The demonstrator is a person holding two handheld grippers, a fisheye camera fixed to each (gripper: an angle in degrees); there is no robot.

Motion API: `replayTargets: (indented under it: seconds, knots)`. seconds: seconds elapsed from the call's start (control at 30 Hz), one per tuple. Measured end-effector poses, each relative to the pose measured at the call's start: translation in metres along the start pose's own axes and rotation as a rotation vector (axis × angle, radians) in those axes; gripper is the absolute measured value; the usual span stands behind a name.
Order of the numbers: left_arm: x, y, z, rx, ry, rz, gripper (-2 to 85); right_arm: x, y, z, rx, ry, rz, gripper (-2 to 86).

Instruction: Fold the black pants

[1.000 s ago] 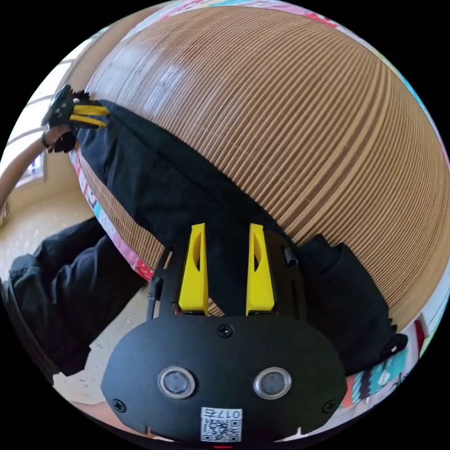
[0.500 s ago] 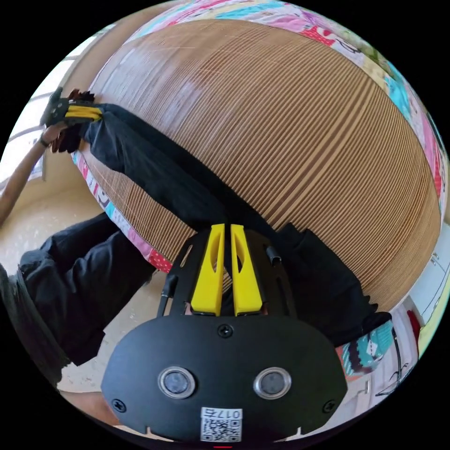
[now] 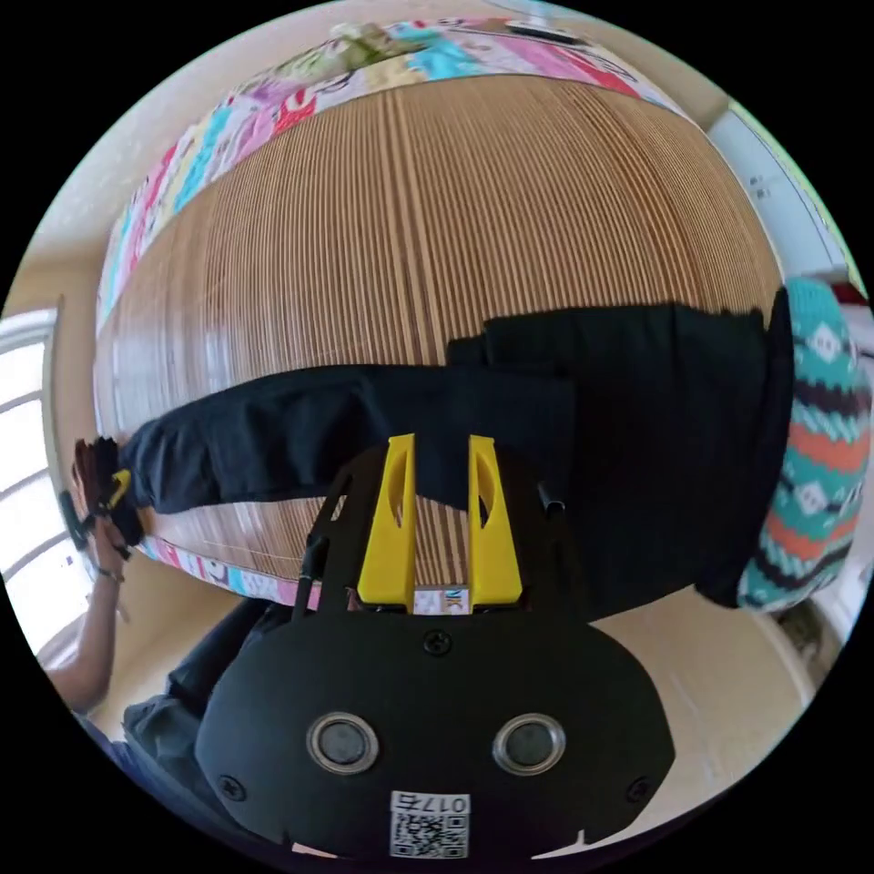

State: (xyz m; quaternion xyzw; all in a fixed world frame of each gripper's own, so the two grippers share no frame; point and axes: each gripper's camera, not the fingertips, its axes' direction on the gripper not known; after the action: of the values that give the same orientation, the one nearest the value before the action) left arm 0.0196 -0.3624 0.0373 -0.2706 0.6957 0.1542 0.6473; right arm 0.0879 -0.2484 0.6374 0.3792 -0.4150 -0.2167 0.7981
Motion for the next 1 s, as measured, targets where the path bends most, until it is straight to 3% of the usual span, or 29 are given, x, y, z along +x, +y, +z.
replayTargets:
  seconds: [0.1, 0.17, 0.23, 0.3, 0.37, 0.5, 0.6, 0.67, 0.73, 0.83, 0.93, 1.0]
  knots:
    - [-0.065, 0.054, -0.03, 0.099, 0.008, -0.298, 15.3, 0.013, 0.036, 0.013, 0.04, -0.158, -0.04, 5.1]
    - [-0.111, 0.093, -0.046, 0.182, 0.01, -0.524, 17.6, 0.017, 0.041, 0.058, -0.171, -0.066, -0.001, 2.7]
    - [-0.137, 0.109, -0.051, 0.187, -0.021, -0.621, 20.0, 0.03, 0.045, 0.078, -0.313, 0.048, 0.209, 1.7]
    - [-0.157, 0.115, -0.051, 0.176, -0.04, -0.663, 21.7, 0.026, 0.059, 0.051, -0.169, -0.136, 0.279, 1.2]
    - [-0.184, 0.117, -0.048, 0.231, 0.105, -0.674, 21.8, 0.001, 0.079, 0.02, -0.014, -0.393, 0.243, 0.8]
    - [-0.221, 0.114, -0.024, 0.236, 0.3, -0.725, 19.8, -0.053, 0.107, 0.013, -0.049, -0.451, 0.133, 0.6]
    - [-0.244, 0.111, -0.007, 0.262, 0.481, -0.708, 11.9, -0.09, 0.14, 0.019, -0.098, -0.49, 0.099, 0.5]
    - [-0.261, 0.108, 0.011, 0.217, 0.744, -0.661, 6.3, -0.109, 0.172, 0.027, -0.107, -0.6, 0.148, 0.4]
    - [-0.266, 0.107, 0.002, 0.214, 0.861, -0.587, 4.4, -0.118, 0.197, 0.032, -0.088, -0.708, 0.204, 0.4]
    - [-0.251, 0.095, -0.061, 0.198, 0.661, -0.34, 4.1, -0.133, 0.233, 0.041, -0.096, -0.859, 0.272, 0.4]
    - [-0.233, 0.098, -0.126, 0.265, 0.366, -0.23, 4.3, -0.139, 0.265, 0.035, -0.068, -0.923, 0.334, 0.4]
    - [-0.219, 0.098, -0.151, 0.293, 0.272, -0.149, 4.4, -0.141, 0.281, 0.029, -0.055, -0.953, 0.357, 0.3]
